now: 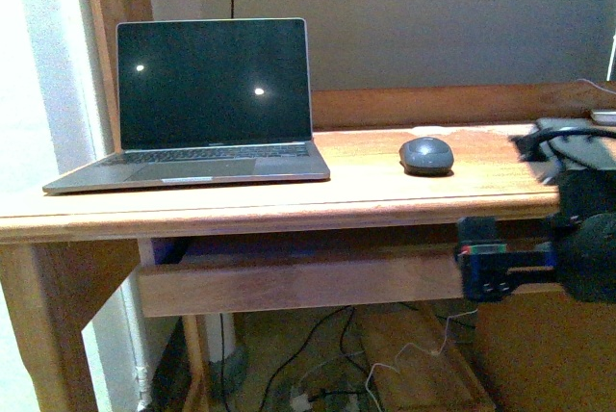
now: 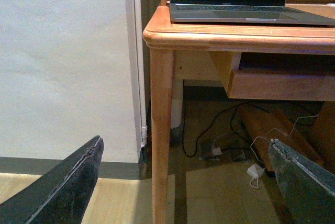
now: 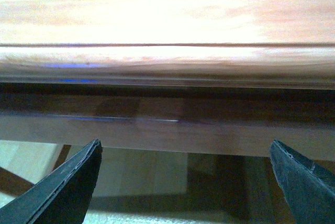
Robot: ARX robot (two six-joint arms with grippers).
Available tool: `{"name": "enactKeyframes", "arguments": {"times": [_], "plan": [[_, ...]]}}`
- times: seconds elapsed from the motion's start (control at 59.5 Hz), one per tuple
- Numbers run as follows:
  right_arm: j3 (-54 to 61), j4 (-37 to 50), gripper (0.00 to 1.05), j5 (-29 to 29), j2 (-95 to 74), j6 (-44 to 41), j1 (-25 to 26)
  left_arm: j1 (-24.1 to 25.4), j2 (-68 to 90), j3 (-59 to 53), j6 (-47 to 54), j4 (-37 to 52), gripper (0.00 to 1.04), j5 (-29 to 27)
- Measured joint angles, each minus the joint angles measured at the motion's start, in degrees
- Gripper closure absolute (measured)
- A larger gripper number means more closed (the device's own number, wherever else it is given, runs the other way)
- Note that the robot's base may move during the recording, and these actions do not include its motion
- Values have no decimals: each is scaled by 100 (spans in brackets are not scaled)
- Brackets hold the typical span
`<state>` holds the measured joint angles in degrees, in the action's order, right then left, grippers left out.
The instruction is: Place mouse
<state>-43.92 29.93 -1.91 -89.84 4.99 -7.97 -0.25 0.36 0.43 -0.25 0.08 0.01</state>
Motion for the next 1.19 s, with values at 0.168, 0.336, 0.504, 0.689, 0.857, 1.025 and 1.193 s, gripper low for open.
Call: {"name": "enactKeyframes", "arguments": {"times": [0.168,0.336,0.504,0.689,0.857,1.025,1.193], "plan": [[1113,-575,7,4,1681,299,431,0,0,0,0,0,8,0],[2262,-1703,7,260,3923,468,612,0,0,2,0,0,8,0],[3008,-2785,7,-122,5737,942,238,0,0,0,0,0,8,0],[3646,-3453,7,-933,7263,1565,-717,0,0,2,0,0,8,0],[4304,-2841,22,-1471,8376,863,-938,0,-2,0,2,0,8,-4],[4306,-2852,51,-957,8808,-190,-431,0,0,0,0,0,8,-2],[4306,-2979,80,-50,8924,-387,337,0,-2,0,0,-2,8,-2]]}}
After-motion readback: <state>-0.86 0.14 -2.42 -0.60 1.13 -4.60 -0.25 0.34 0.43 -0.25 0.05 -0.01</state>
